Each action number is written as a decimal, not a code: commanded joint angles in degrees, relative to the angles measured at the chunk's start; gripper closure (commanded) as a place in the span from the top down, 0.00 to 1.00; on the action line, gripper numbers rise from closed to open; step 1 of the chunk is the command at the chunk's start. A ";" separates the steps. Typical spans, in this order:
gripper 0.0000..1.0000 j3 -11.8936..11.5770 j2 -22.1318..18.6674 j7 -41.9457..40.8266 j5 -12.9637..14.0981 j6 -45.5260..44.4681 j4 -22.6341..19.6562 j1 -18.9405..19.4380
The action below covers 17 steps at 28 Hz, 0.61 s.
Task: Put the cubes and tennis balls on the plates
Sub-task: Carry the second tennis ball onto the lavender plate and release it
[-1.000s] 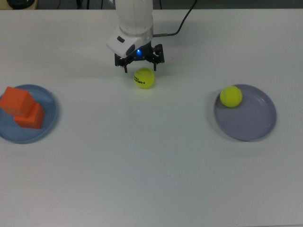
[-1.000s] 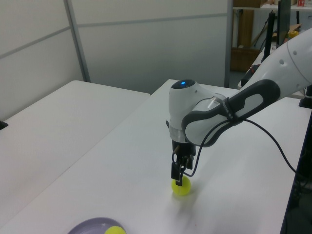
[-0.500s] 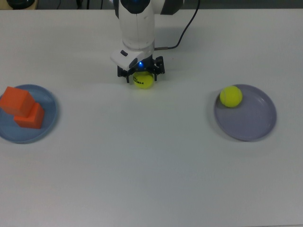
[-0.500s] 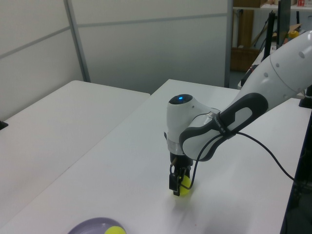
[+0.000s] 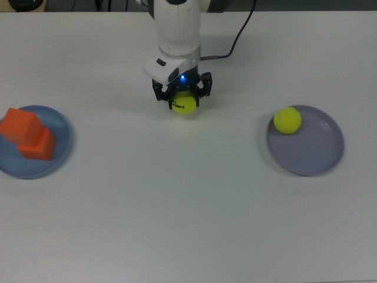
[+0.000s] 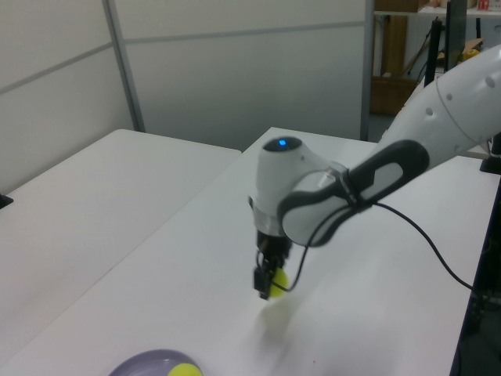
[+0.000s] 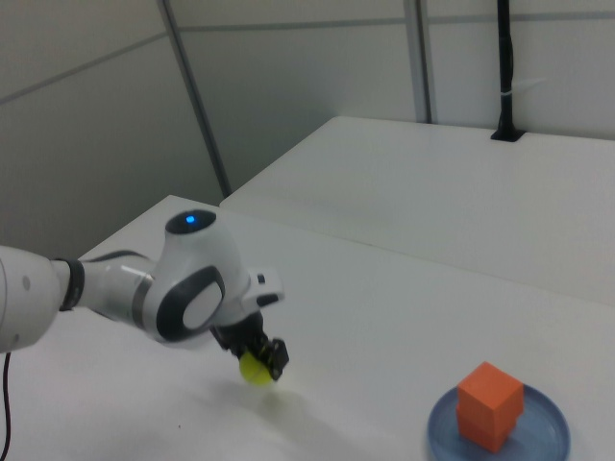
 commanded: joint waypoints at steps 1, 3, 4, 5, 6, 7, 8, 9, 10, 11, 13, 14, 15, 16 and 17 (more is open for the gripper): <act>0.00 1.79 0.62 0.75 2.04 -6.39 9.30 0.46; 0.00 3.02 2.63 0.84 3.35 -6.92 13.51 0.54; 0.00 3.46 3.08 0.92 3.71 -6.84 14.84 0.54; 0.00 3.90 3.61 1.19 3.97 -6.83 15.99 0.54; 0.00 4.43 4.39 1.54 4.15 -6.83 16.96 0.63; 0.00 4.96 5.27 1.80 4.15 -6.83 18.10 0.63; 0.00 5.57 7.37 2.50 4.15 -6.57 20.54 1.59; 0.00 5.75 8.69 3.12 4.15 -6.48 21.96 1.95; 0.00 5.75 10.01 3.82 4.15 -6.48 23.54 2.21; 0.00 5.84 11.42 4.52 4.06 -6.40 25.04 2.47; 0.00 5.93 14.84 6.80 3.19 -6.31 28.72 4.05; 0.00 6.10 15.56 7.25 2.84 -6.31 29.35 4.58; 0.00 6.28 16.17 7.60 2.22 -6.22 29.71 5.02; 0.00 6.45 16.61 7.87 1.70 -6.13 29.80 5.46; 0.00 6.72 16.97 8.30 1.17 -6.04 29.88 5.81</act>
